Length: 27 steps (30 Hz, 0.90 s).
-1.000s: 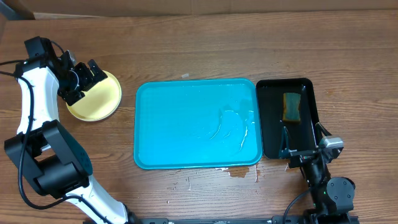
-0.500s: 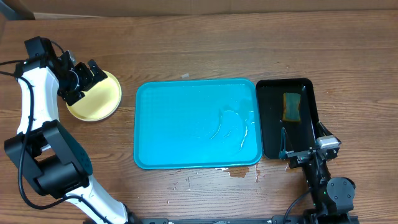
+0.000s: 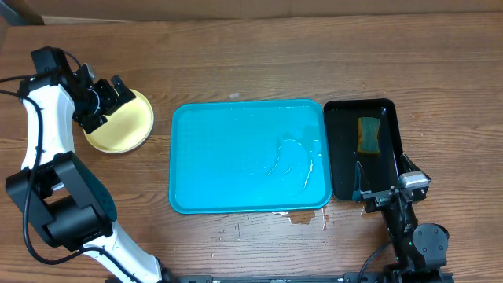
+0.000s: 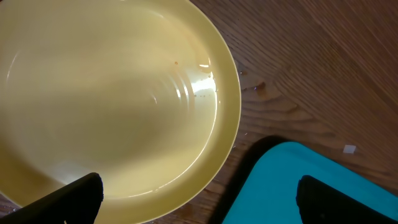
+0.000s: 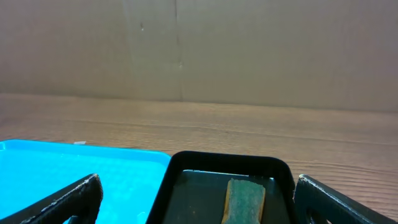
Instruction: Clean dirty plates on tray and stack at the side
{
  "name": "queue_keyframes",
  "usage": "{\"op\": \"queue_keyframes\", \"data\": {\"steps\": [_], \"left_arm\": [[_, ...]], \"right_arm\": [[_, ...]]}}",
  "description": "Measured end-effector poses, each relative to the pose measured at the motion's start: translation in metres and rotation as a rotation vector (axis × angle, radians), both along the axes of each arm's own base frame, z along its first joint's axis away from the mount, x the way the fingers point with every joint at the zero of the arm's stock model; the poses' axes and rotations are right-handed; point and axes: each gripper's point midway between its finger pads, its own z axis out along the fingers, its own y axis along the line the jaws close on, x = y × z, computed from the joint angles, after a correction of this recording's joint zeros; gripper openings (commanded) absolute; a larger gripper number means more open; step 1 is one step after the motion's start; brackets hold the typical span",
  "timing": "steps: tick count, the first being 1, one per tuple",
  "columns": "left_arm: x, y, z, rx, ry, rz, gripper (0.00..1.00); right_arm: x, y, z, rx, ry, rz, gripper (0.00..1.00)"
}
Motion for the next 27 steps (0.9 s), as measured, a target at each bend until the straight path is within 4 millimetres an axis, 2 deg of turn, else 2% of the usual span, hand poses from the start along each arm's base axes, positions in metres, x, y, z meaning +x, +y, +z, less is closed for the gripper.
{"op": "queue_keyframes", "data": {"steps": [13, 16, 19, 23, 24, 27], "left_arm": [[0.000, -0.001, 0.000, 0.009, 0.003, -0.004, 1.00], [0.000, -0.005, 0.006, 0.026, -0.005, -0.013, 1.00], [0.001, -0.017, 0.033, 0.060, -0.061, -0.038, 1.00], [-0.002, -0.044, 0.101, 0.119, -0.214, -0.091, 1.00], [-0.006, -0.053, 0.123, 0.136, -0.267, -0.107, 1.00], [-0.020, -0.073, 0.173, 0.170, -0.388, -0.140, 1.00]], "right_arm": [[0.000, 0.000, 0.000, 0.000, 0.000, 0.000, 1.00], [0.000, 0.000, 0.000, -0.001, -0.001, 0.000, 1.00], [0.000, 0.000, 0.000, 0.000, 0.000, 0.000, 1.00], [0.000, 0.000, 0.000, 0.000, 0.000, 0.000, 1.00], [0.000, 0.000, 0.000, 0.000, 0.001, 0.000, 1.00], [0.000, 0.000, 0.000, 0.000, 0.000, 0.000, 1.00]]}}
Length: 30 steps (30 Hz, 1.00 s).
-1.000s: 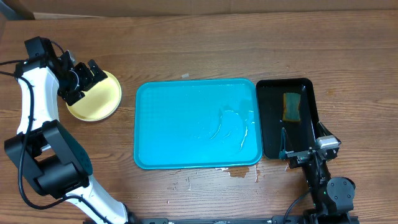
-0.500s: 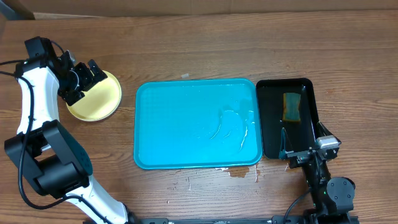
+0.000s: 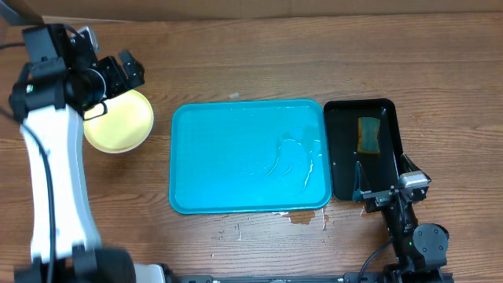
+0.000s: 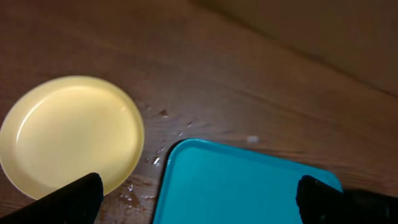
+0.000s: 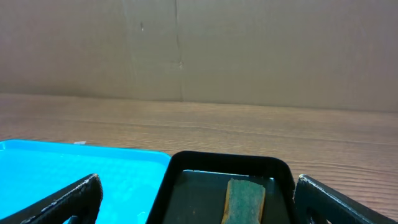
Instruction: Clean dirty plates on tray and stack at the side
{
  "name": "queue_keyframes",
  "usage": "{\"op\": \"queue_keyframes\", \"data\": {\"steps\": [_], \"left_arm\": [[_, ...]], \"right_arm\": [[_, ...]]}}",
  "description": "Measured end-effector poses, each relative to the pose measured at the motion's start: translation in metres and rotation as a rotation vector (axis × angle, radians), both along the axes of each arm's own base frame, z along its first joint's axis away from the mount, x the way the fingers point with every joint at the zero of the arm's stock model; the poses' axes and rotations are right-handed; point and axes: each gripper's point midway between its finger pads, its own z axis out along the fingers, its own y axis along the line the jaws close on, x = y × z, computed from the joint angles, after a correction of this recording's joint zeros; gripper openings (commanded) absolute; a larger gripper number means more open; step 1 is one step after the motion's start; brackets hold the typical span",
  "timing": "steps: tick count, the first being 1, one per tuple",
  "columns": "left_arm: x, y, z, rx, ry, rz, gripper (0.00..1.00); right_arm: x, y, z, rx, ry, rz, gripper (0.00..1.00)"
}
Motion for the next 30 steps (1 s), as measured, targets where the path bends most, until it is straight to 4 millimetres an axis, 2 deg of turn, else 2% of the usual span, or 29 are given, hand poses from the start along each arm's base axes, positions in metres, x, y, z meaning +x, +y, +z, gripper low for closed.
{"op": "queue_keyframes", "data": {"steps": [1, 3, 7, 14, 19, 22, 26, 30], "left_arm": [[-0.008, -0.006, 0.019, 0.012, -0.048, -0.011, 1.00], [-0.020, -0.012, 0.044, 0.029, -0.113, -0.018, 1.00], [-0.042, -0.018, 0.081, 0.053, -0.212, -0.018, 1.00], [-0.066, -0.031, 0.113, 0.075, -0.306, -0.039, 1.00], [-0.080, -0.053, 0.114, 0.065, -0.297, -0.097, 1.00], [-0.096, -0.061, 0.101, 0.052, -0.226, -0.119, 1.00], [-0.118, -0.065, 0.087, 0.042, -0.144, -0.128, 1.00], [-0.131, -0.067, 0.087, 0.040, -0.135, -0.128, 1.00]], "right_arm": [[0.000, 0.000, 0.000, 0.000, 0.000, 0.000, 1.00], [0.000, 0.000, 0.000, 0.000, 0.000, 0.000, 1.00], [0.000, 0.000, 0.000, 0.000, 0.000, 0.000, 1.00], [0.000, 0.000, 0.000, 0.000, 0.000, 0.000, 1.00], [0.000, 0.000, 0.000, 0.000, 0.000, 0.000, 1.00], [0.000, 0.000, 0.000, 0.000, 0.000, 0.000, 1.00], [0.000, 0.000, 0.000, 0.000, 0.000, 0.000, 1.00], [0.000, 0.000, 0.000, 0.000, 0.000, 0.000, 1.00]]}}
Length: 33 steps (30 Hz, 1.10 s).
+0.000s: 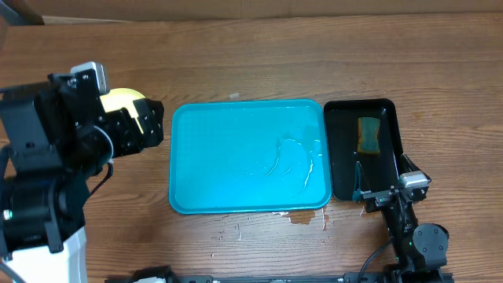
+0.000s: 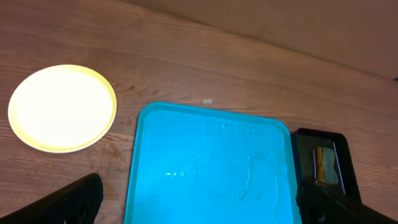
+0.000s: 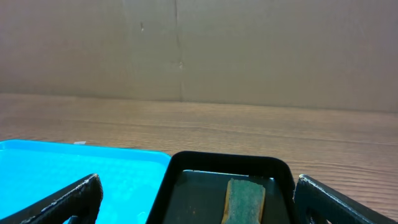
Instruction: Clean dirty plates on tray and stack at the side
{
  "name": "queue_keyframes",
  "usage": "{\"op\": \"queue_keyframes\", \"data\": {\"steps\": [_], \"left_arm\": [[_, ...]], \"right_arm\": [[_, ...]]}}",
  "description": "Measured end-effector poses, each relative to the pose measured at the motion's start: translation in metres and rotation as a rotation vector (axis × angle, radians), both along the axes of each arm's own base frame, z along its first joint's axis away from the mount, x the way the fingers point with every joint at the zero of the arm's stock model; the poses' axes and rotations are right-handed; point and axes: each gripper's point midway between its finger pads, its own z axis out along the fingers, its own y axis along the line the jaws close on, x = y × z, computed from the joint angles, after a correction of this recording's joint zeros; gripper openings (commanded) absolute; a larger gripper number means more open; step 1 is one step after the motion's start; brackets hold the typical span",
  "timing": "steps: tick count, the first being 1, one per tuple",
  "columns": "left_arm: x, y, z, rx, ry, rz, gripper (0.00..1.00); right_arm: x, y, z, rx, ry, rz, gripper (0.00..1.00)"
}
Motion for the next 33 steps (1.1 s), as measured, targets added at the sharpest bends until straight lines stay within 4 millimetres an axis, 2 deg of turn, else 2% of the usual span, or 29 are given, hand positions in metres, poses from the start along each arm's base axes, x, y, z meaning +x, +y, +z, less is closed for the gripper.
{"op": "queue_keyframes", "data": {"steps": [4, 10, 15, 20, 26, 30, 33], "left_arm": [[-0.010, 0.000, -0.002, 0.010, -0.035, 0.006, 1.00], [-0.022, 0.001, -0.034, 0.028, -0.103, 0.019, 1.00], [-0.013, 0.004, -0.050, -0.011, -0.302, 0.069, 1.00], [-0.011, 0.004, -0.033, -0.071, -0.621, 0.099, 1.00], [-0.035, 0.001, -0.009, -0.089, -0.974, 0.087, 1.00], [-0.051, 0.005, -0.008, -0.085, -1.117, 0.111, 1.00], [-0.057, 0.009, -0.017, -0.091, -1.159, 0.147, 1.00]], "right_arm": [[0.000, 0.000, 0.000, 0.000, 0.000, 0.000, 1.00], [0.000, 0.000, 0.000, 0.001, 0.000, 0.000, 1.00], [0.000, 0.000, 0.000, 0.000, -0.001, 0.001, 1.00], [0.000, 0.001, 0.000, 0.001, 0.000, 0.007, 1.00], [0.000, 0.001, 0.000, 0.000, 0.000, 0.007, 1.00], [0.000, 0.001, 0.000, 0.001, -0.001, 0.007, 1.00], [0.000, 0.001, 0.000, 0.001, 0.000, 0.007, 1.00]]}}
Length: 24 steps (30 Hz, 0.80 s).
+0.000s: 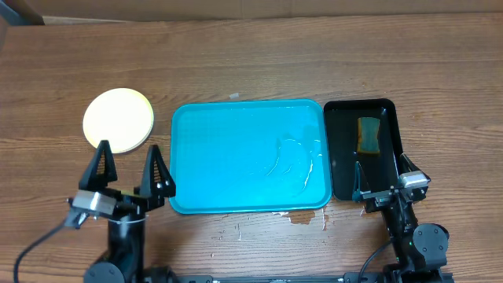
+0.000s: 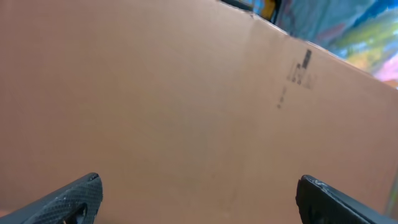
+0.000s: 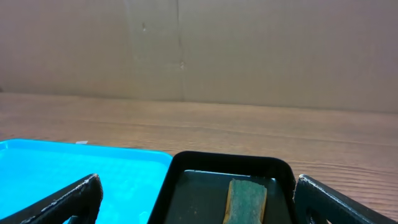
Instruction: Clean dirty plates on tray and stack at the side
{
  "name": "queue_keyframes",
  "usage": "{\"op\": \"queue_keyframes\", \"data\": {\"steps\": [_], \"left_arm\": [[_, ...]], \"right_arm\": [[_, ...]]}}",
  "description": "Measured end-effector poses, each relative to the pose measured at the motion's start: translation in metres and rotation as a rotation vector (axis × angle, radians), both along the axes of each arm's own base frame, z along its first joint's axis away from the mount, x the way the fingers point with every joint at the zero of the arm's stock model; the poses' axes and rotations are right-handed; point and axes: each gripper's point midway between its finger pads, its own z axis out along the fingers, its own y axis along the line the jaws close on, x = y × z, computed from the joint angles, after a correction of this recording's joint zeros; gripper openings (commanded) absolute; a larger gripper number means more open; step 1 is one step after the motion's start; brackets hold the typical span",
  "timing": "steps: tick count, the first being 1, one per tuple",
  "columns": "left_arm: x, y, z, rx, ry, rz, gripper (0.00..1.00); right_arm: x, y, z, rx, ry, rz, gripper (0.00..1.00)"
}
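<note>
One yellow plate lies on the wood left of the wet blue tray, which holds no plates. My left gripper stands open at the table's front left, just in front of the plate and holding nothing. In the left wrist view, the left gripper faces only a cardboard wall. My right gripper rests open at the front right, behind the black tray, and the right gripper is empty. A green-and-yellow sponge lies in that tray.
The blue tray has streaks of water on its right half. Small drops and crumbs mark the wood in front of it. A cardboard wall closes off the back of the table.
My left arm was raised high over the table's left side, looking down on plate and trays. Now it sits low at the front left edge, facing the back wall. Plate and right arm are unchanged.
My open left gripper was close above the yellow plate beside the tray. At the following two moments it was higher each time, empty. Now it is down at the front edge. The plate stayed put, and the right arm never moved.
</note>
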Motion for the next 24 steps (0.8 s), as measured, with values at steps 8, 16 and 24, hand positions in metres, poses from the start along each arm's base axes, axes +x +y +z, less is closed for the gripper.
{"op": "queue_keyframes", "data": {"steps": [8, 16, 24], "left_arm": [[0.000, 0.015, -0.045, -0.065, 0.010, 0.084, 1.00], [0.016, 0.022, -0.098, -0.081, 0.172, 0.124, 1.00], [0.026, 0.023, -0.170, -0.031, 0.465, 0.149, 1.00]], "right_arm": [[0.000, 0.000, 0.000, 0.000, 0.001, 0.000, 1.00], [0.000, 0.000, 0.000, 0.000, 0.000, 0.000, 1.00], [0.000, 0.000, 0.000, 0.000, 0.000, 0.000, 1.00]]}}
